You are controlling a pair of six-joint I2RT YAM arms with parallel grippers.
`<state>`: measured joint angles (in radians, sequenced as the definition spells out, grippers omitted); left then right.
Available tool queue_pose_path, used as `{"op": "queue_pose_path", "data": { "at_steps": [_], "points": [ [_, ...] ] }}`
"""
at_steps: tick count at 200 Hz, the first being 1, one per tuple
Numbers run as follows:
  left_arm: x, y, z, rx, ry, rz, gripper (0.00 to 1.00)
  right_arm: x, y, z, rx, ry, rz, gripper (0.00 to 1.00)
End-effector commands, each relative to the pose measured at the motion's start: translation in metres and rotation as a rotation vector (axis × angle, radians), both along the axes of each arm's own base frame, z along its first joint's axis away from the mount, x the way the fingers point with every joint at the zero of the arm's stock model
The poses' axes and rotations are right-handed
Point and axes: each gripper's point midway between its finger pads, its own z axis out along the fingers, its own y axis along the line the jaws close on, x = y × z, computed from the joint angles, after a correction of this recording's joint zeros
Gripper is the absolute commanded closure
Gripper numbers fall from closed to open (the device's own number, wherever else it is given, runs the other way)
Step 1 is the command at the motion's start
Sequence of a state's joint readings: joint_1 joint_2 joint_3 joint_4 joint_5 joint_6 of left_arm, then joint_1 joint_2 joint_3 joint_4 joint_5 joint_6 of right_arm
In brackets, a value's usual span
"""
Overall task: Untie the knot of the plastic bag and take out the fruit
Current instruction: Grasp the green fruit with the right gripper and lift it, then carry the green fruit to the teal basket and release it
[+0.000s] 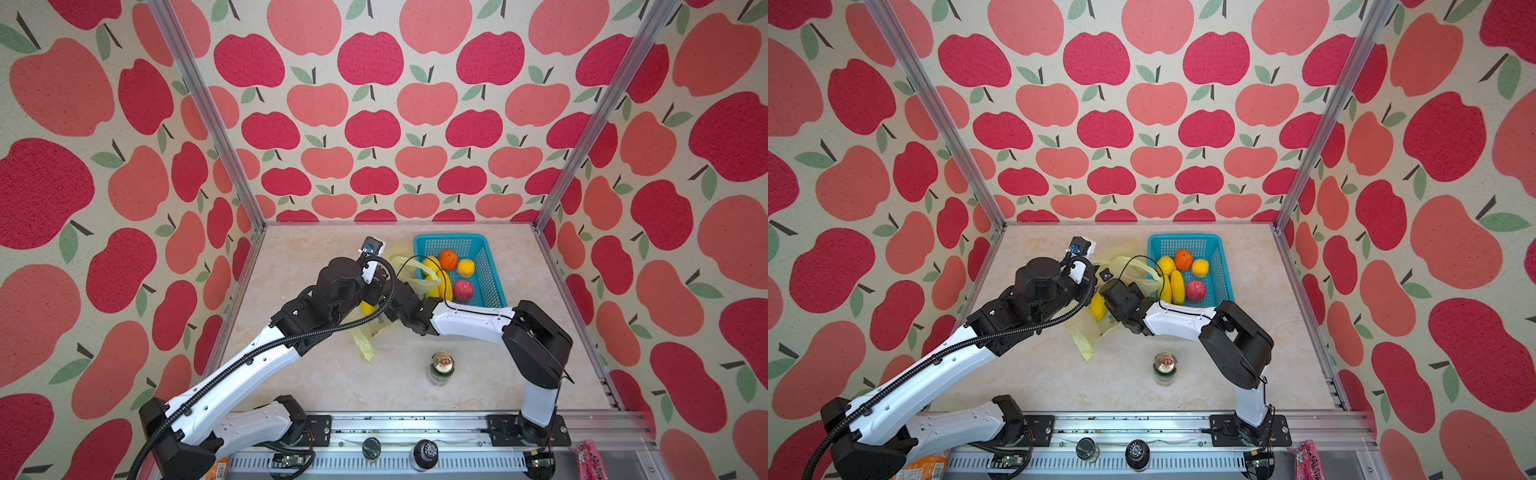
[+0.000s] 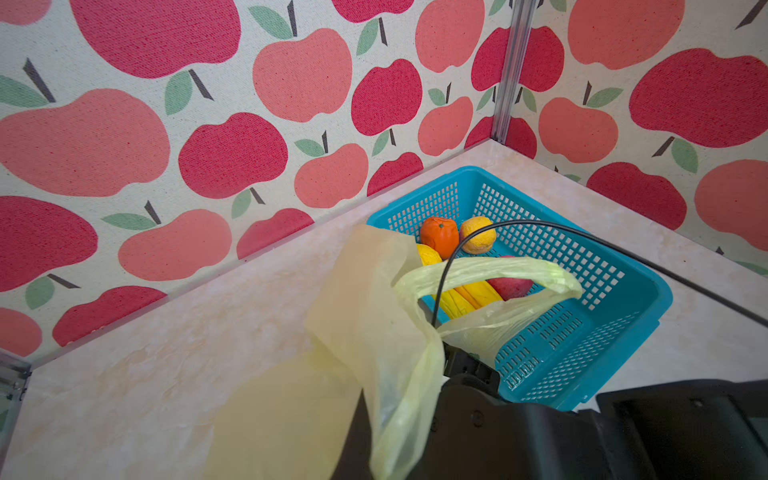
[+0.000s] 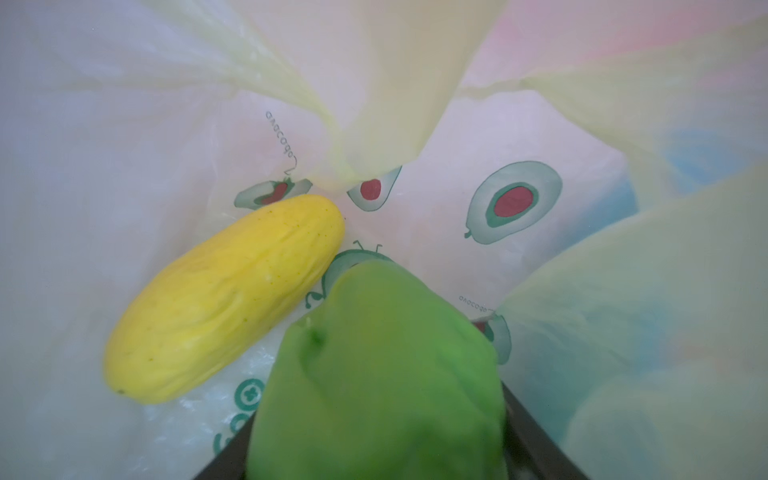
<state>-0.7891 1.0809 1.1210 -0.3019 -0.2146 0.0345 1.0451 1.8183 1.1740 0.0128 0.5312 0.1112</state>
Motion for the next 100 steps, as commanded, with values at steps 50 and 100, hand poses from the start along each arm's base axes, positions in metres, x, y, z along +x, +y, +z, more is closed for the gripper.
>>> {"op": "queue_pose_path", "data": {
  "at_steps": [50,100],
  "points": [
    [0.005,0.009,0.014,-0.036,-0.004,0.046,1.00,-0.048,0.018,0.066,0.243,-0.134,0.192,0.74],
    [0.006,0.009,0.013,-0.037,-0.002,0.042,1.00,-0.081,-0.011,0.131,0.382,-0.298,0.242,0.77]
  ]
}}
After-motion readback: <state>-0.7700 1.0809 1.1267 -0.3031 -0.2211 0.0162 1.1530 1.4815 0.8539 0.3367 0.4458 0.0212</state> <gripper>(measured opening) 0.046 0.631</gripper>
